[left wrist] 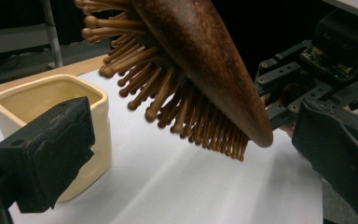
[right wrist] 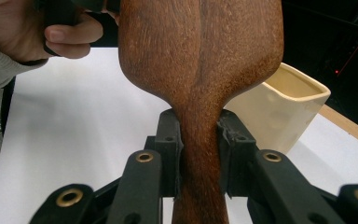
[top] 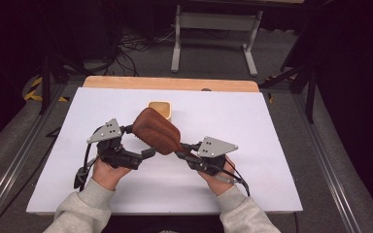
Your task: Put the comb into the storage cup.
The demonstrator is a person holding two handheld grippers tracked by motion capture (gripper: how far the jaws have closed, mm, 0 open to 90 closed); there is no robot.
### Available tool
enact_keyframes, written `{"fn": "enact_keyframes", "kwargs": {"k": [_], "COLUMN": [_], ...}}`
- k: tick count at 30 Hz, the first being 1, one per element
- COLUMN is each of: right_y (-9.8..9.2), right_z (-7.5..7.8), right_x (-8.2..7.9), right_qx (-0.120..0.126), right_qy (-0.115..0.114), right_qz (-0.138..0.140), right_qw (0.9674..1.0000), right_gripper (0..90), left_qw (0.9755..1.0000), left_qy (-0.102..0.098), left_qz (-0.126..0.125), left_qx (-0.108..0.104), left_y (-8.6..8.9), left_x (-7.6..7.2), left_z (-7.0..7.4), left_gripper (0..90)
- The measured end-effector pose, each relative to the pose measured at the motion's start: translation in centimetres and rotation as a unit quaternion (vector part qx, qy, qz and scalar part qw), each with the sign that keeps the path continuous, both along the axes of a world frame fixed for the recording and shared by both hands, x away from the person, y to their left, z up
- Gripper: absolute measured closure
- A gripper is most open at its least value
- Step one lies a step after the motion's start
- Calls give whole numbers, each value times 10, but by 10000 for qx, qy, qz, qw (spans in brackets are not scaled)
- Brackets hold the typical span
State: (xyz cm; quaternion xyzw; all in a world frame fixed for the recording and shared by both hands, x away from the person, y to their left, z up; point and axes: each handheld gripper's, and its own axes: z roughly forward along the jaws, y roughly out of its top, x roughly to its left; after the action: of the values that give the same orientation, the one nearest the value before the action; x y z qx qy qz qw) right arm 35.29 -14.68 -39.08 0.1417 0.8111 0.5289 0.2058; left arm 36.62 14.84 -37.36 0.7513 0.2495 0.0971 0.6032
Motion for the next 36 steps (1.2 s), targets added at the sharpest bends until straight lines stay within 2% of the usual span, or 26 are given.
{"fn": "enact_keyframes", "kwargs": {"k": [3,5,9,14,16,18,24,30,32,36], "right_y": [2,3,4,4,5,6,7,13,14,16], "right_z": [-1,-2,-2,-3,-4,-5,-9,-15,-17,-18], "right_x": [0,0,-1,-1,-1,-1,-1,-1,-1,-1], "right_qx": [-2,-15,-22,-43,-60,-32,-213,-518,-590,-626], "right_qy": [-7,-22,-31,-67,-76,-72,-174,-234,-242,-255], "right_qz": [3,14,20,26,47,75,69,72,87,111], "right_qw": [10000,10000,10000,10000,9999,9999,9996,9984,9979,9977], "right_gripper": [726,725,726,725,725,725,725,727,729,729], "left_qw": [10000,10000,10000,10000,9999,9998,9998,9994,9993,9986], "left_qy": [73,8,34,-36,-85,-132,121,101,82,104], "left_qz": [-45,-44,-13,-19,87,140,-27,-294,-360,-503], "left_qx": [4,37,11,-38,49,39,-123,-167,-99,-116], "left_y": [-8,-11,-15,-18,-20,-20,-15,-15,-16,-16], "left_x": [1,3,5,4,3,2,5,3,1,1], "left_z": [-1,-1,-1,0,1,1,1,5,7,9], "left_gripper": [4,10,15,74,106,170,288,421,458,500]}}
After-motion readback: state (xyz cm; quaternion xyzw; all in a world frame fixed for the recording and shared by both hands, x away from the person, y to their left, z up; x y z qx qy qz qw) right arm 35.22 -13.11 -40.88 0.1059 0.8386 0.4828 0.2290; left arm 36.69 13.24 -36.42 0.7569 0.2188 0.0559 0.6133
